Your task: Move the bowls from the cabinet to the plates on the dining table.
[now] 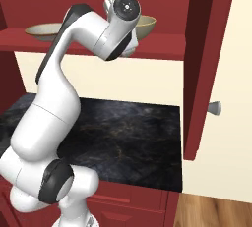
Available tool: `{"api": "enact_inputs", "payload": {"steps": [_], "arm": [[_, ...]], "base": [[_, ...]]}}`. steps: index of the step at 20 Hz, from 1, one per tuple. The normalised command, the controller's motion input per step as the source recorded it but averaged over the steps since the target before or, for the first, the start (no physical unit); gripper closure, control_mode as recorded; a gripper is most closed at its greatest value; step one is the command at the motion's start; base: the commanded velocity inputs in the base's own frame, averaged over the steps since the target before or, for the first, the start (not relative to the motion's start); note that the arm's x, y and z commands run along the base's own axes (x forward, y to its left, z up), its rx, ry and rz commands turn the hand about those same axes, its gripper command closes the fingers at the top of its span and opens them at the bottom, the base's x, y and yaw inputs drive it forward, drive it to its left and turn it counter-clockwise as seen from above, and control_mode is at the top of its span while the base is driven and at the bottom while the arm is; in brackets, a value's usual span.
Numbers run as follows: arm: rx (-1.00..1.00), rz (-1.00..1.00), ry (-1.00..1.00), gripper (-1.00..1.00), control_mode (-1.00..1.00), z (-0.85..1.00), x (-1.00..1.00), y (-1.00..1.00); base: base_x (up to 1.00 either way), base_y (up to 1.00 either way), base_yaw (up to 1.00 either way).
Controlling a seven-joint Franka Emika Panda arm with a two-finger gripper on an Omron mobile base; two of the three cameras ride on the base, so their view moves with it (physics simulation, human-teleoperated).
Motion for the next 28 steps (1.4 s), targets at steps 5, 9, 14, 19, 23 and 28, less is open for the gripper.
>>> {"api": "enact_inputs", "payload": {"steps": [5,9,14,19,23,28], "arm": [[0.0,0.0,0.01,-1.0,-1.0,0.0,0.27,-0.04],[0.0,0.0,0.0,-1.0,-1.0,-0.02,0.35,-0.06],[0.0,0.0,0.0,-1.0,-1.0,-0.13,0.37,-0.05],[0.0,0.0,0.01,-1.0,-1.0,-0.15,0.38,-0.06],[0.0,0.0,0.0,-1.0,-1.0,-0.07,0.43,-0.08],[0.0,0.0,0.01,-1.0,-1.0,-0.01,0.39,-0.04]], "base": [[0.0,0.0,0.0],[0.0,0.0,0.0],[0.0,0.0,0.0],[0.0,0.0,0.0],[0.0,0.0,0.0],[0.0,0.0,0.0]]}}
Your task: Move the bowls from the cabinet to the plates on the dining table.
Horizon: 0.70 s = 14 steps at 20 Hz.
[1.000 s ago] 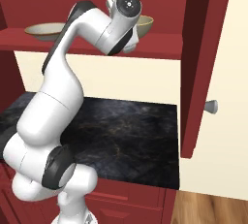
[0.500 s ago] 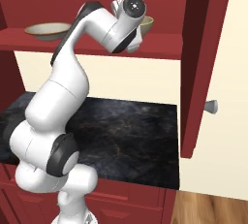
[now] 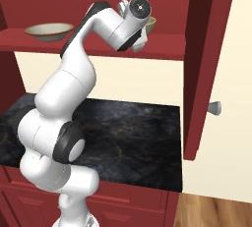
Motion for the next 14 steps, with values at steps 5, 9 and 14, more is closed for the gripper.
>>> {"api": "enact_inputs", "payload": {"steps": [5,9,14], "arm": [[0.0,0.0,0.01,-1.0,-1.0,0.0,0.5,-0.15],[0.0,0.0,0.01,-1.0,-1.0,-0.01,0.3,-0.06],[0.0,0.0,0.02,-1.0,-1.0,-0.01,0.16,0.0]], "base": [[0.0,0.0,0.0],[0.0,0.0,0.0],[0.0,0.0,0.0]]}}
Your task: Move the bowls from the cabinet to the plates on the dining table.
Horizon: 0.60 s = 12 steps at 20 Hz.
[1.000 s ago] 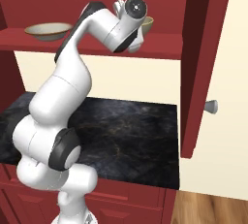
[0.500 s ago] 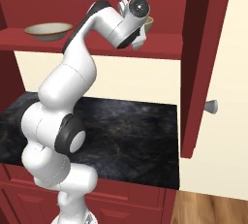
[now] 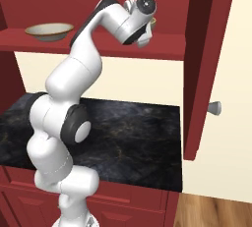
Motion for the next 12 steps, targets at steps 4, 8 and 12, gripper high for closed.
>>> {"api": "enact_inputs", "payload": {"steps": [4,8,12], "arm": [[0.0,0.0,0.0,1.0,-1.0,0.0,0.0,0.0],[0.0,0.0,0.0,1.0,-1.0,0.0,0.0,0.0],[0.0,0.0,0.0,1.0,-1.0,0.0,0.0,0.0]], "base": [[0.0,0.0,0.0],[0.0,0.0,0.0],[0.0,0.0,0.0]]}}
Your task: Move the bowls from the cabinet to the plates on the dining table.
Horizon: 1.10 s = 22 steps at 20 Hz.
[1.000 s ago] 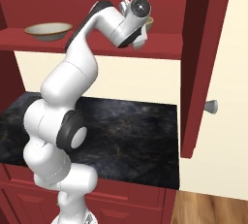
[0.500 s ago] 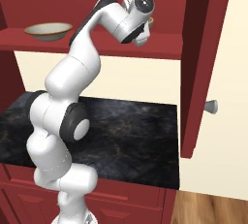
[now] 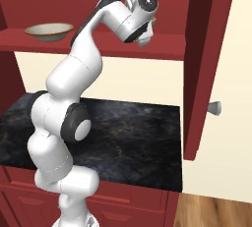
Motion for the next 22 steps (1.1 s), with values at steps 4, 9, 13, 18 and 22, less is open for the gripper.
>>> {"api": "enact_inputs", "payload": {"steps": [4,9,13,18,22], "arm": [[0.0,0.0,0.0,1.0,-1.0,0.0,0.0,0.0],[0.0,0.0,-0.01,1.0,-1.0,0.0,-0.34,0.0],[0.02,0.0,-0.08,1.0,-1.0,0.0,-0.83,-0.03],[0.0,0.02,-0.08,1.0,-1.0,0.0,-0.74,-0.01],[0.0,0.04,-0.05,1.0,-1.0,0.0,-0.46,0.17]], "base": [[0.0,0.0,0.0],[0.0,0.0,0.0],[0.0,0.0,0.0],[0.0,0.0,0.0],[0.0,0.0,0.0]]}}
